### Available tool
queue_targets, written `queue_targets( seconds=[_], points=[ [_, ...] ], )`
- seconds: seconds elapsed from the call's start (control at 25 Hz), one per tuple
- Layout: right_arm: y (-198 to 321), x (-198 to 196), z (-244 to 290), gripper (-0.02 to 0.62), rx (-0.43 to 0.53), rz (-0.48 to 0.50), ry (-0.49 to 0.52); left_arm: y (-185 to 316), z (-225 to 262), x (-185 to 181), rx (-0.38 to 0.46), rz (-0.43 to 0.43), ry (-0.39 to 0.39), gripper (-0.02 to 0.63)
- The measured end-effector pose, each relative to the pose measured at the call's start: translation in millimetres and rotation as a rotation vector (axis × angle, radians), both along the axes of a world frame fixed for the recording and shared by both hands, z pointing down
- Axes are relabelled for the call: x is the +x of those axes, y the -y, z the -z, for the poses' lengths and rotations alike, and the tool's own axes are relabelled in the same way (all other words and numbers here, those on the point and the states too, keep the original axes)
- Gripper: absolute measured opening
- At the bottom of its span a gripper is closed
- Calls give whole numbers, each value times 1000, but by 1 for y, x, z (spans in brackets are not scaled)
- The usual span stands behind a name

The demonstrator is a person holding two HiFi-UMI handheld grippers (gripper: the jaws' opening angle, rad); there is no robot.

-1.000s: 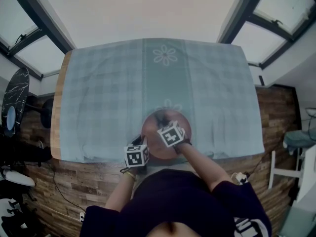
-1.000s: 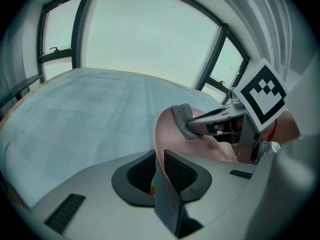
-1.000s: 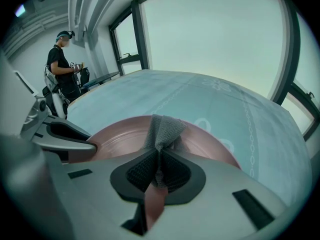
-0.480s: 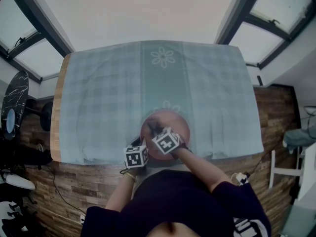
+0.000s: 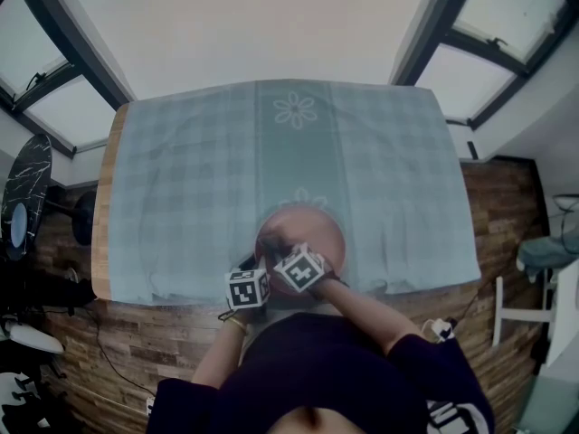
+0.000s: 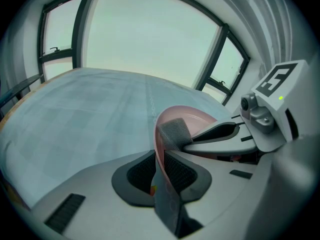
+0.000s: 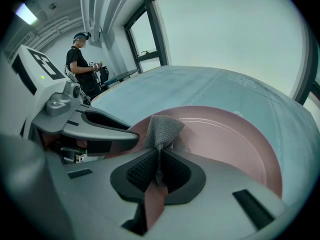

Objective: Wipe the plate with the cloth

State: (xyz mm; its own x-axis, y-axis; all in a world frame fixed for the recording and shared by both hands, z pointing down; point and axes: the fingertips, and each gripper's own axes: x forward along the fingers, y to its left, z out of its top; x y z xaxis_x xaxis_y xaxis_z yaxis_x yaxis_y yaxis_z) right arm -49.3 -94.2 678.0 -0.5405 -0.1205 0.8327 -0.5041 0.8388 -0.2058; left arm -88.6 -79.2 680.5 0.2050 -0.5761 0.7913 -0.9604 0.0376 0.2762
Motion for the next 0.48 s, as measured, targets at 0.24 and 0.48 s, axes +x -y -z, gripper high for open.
queue_targets(
  seconds=[0.24,0.48],
  points=[
    [-16,-8,3,32,-33,31,29,-1,0,-1,-2,1,2,66],
    [-26,-12,6,32,-63,44,55,0,0,-1,1,1,3,66]
  ],
)
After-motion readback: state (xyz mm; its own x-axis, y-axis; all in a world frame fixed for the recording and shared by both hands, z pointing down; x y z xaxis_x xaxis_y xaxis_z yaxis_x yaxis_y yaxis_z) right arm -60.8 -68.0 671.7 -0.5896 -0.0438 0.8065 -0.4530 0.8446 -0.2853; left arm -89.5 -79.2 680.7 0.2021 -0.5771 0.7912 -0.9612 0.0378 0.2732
